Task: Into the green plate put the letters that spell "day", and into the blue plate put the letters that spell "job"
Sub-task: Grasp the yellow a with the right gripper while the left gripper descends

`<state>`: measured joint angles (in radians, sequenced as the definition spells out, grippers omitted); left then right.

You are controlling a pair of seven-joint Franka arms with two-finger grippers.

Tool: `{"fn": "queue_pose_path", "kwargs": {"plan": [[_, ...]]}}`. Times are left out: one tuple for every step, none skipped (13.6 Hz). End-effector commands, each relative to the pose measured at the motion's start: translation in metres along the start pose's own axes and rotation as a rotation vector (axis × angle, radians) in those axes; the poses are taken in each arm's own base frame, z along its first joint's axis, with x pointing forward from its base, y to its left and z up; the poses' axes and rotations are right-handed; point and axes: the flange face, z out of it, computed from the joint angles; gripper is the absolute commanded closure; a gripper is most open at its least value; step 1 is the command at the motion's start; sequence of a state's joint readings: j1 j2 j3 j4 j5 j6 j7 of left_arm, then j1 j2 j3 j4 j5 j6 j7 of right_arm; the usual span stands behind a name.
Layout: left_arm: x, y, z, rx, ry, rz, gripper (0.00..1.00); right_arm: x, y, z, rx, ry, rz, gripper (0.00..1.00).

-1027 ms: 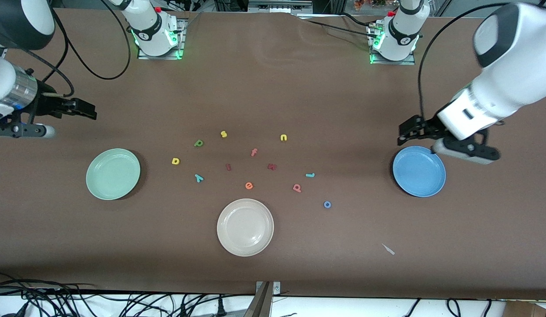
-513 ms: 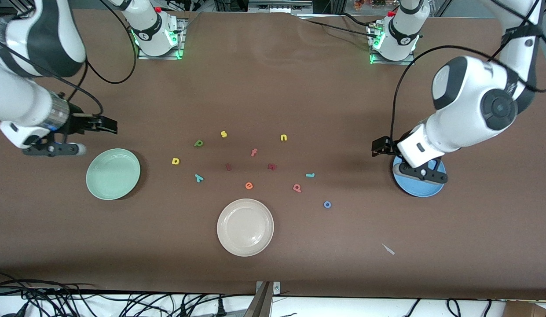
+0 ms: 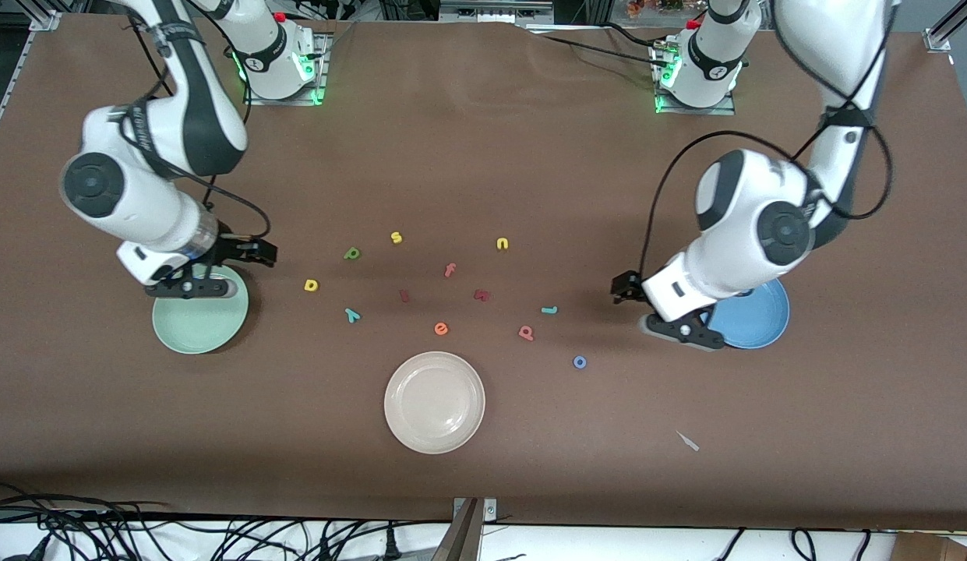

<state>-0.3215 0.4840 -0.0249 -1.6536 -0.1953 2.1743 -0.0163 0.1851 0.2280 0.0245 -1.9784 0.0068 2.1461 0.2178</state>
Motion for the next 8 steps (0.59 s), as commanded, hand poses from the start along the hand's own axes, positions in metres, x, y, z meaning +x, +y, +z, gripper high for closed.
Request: {"fn": "queue_pose_path", "kwargs": {"plan": [[0.007,0.043,0.042,0.051,0.028,0.010,0.01,-0.008,-0.008,0.036,0.021,0.038,0.035,0.00],[0.010,0.052,0.056,0.073,0.026,0.027,0.01,-0.012,-0.010,0.051,0.023,0.054,0.029,0.00],[0.012,0.062,0.070,0.088,0.019,0.045,0.01,-0.014,-0.009,0.064,0.028,0.074,0.031,0.00],[0.014,0.071,0.084,0.103,0.016,0.061,0.01,-0.015,-0.009,0.075,0.030,0.083,0.036,0.00],[0.016,0.081,0.094,0.114,0.031,0.076,0.01,-0.014,-0.016,0.084,0.031,0.081,0.039,0.00],[0.015,0.085,0.103,0.108,0.039,0.070,0.03,-0.012,-0.022,0.096,0.033,0.085,0.063,0.00],[0.015,0.088,0.114,0.088,0.049,0.057,0.04,-0.011,-0.028,0.111,0.038,0.099,0.072,0.00],[0.014,0.093,0.124,0.083,0.058,0.059,0.07,-0.011,-0.032,0.122,0.043,0.108,0.079,0.00]]}}
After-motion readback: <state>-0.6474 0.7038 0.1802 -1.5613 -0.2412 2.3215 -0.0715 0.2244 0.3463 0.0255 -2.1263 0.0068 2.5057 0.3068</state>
